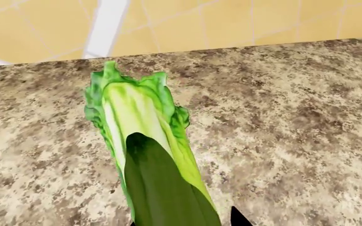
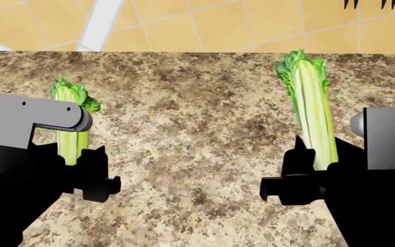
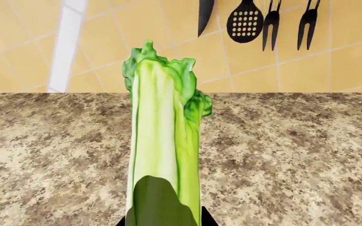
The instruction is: Place the celery and the celery on separate cutting boards.
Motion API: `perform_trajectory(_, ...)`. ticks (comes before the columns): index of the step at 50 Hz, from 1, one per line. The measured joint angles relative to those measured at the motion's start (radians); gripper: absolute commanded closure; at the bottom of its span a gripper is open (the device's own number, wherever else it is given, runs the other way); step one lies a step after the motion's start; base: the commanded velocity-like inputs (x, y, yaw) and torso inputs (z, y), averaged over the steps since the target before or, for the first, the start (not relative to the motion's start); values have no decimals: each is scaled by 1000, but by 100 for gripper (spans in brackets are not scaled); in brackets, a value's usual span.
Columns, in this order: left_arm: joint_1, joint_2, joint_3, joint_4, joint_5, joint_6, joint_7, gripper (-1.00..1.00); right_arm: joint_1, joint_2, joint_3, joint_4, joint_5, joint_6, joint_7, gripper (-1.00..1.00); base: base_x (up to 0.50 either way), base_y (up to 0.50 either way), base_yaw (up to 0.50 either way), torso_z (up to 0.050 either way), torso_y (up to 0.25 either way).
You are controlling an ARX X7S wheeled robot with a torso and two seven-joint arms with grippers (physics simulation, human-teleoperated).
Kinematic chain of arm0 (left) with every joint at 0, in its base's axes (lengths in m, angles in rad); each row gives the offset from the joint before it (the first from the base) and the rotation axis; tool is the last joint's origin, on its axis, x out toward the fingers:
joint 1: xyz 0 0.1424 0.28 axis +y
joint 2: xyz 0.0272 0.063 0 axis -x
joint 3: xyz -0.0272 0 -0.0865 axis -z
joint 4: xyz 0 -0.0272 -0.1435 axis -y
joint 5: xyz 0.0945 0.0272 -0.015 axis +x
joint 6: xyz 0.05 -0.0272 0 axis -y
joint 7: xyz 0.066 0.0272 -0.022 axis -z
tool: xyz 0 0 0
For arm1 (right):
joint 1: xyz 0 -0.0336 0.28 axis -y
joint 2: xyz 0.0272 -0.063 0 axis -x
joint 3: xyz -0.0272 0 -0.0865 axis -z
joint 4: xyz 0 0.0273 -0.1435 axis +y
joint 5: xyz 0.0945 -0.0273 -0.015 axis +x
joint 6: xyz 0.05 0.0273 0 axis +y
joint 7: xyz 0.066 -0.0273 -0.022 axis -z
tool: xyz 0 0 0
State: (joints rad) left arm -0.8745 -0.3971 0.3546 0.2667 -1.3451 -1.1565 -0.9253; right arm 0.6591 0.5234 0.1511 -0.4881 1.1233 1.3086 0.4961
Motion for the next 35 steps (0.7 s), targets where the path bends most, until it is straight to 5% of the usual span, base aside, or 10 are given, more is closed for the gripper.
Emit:
perform_trajectory(12,23,-156,-99,121,-158,-62,-31,100,-24,24,15,-30,28,-14,-8,100,0,-166,0,0,0)
perform_trajectory(35,18,-202,-115,170,-239,-76,-58,100,-50,50,19,-50,62,-17,-10,100,0,-500,0,0,1)
